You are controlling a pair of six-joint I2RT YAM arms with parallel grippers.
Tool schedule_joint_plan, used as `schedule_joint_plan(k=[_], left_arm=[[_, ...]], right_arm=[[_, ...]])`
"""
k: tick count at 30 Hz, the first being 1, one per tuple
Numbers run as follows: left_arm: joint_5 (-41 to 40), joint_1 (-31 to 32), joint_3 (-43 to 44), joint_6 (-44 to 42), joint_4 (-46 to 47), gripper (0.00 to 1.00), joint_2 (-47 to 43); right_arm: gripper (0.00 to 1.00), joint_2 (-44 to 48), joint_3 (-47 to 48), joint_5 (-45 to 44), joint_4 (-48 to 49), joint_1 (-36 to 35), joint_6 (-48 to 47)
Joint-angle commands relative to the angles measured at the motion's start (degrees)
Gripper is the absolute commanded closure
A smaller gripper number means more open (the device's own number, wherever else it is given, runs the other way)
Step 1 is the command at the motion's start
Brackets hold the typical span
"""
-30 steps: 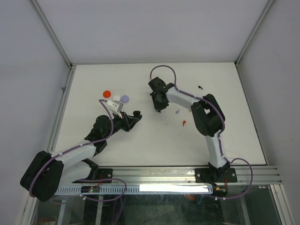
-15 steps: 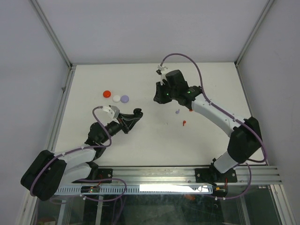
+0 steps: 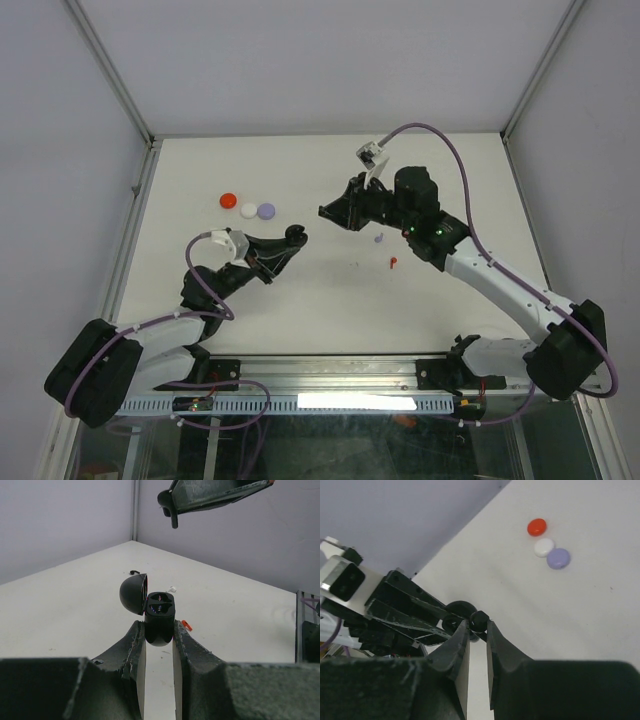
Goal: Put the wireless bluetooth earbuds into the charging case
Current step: Pick up the earbud from the center of the board, then place the earbud in the charging case.
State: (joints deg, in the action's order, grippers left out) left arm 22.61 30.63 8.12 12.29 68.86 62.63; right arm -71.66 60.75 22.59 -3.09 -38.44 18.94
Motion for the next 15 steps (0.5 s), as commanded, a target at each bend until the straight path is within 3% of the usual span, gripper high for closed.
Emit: schedule_joint_plan(k=[1, 15], left_arm=[[4.14, -0.64, 1.87, -3.13, 5.59, 1.00, -2.25], [9.11, -0.57, 3.48, -1.54, 10.28, 1.00, -4.34]], right_arm=[[0.88, 3.62, -1.93, 8.42, 13.89, -0.90, 5.15], [0.88, 3.77, -5.44, 13.10, 24.26, -6.20, 7.45]])
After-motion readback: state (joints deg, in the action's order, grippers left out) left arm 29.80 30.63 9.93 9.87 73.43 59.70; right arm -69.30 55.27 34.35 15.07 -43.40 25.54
